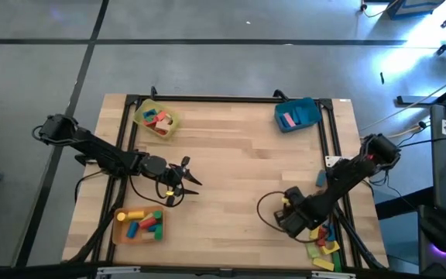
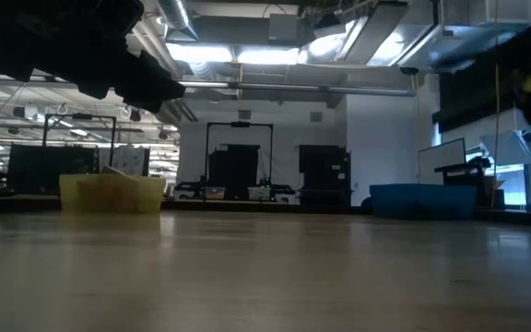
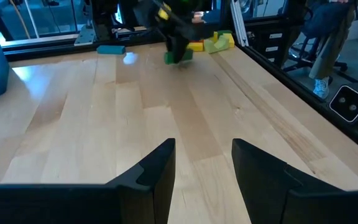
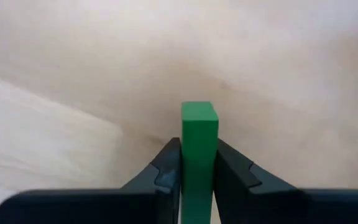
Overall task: Sort blocks by size
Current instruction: Put the green rectangular block into the blue bin
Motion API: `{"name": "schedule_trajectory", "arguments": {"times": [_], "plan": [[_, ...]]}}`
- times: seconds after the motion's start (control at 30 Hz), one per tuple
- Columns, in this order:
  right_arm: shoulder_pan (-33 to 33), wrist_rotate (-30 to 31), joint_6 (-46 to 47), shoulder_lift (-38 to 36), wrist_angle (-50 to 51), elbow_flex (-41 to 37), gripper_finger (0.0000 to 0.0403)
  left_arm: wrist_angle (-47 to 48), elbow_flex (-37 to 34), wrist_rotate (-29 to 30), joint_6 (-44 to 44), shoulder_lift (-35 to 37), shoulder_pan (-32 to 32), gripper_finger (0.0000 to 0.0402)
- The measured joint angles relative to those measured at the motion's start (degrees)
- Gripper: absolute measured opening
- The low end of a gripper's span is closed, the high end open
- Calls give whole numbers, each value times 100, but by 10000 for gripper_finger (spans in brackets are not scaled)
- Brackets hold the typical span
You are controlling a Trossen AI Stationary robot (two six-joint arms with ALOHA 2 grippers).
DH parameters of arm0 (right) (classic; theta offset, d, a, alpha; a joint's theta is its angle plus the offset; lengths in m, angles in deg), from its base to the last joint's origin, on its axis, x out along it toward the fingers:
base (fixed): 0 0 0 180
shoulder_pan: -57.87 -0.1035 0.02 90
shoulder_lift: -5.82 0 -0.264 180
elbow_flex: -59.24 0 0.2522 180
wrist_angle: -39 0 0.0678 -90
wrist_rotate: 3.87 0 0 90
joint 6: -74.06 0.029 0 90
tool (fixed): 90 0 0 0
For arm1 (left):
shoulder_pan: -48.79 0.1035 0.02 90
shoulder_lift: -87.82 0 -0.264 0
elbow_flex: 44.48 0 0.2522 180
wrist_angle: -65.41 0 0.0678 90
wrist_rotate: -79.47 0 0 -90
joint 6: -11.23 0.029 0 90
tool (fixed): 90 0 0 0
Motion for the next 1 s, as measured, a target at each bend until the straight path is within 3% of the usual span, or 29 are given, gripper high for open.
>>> {"name": "schedule_trajectory", "arguments": {"times": [0.17, 0.4, 1.0], "plan": [[163, 698, -161, -450, 424, 111, 64, -37, 0, 0, -1, 0, 0, 143], [949, 1542, -1196, -916, 698, 133, 64, -37, 0, 1, 1, 0, 9, 143], [4822, 2810, -5293, -1521, 1135, 135, 66, -39, 0, 2, 32, -1, 7, 143]]}}
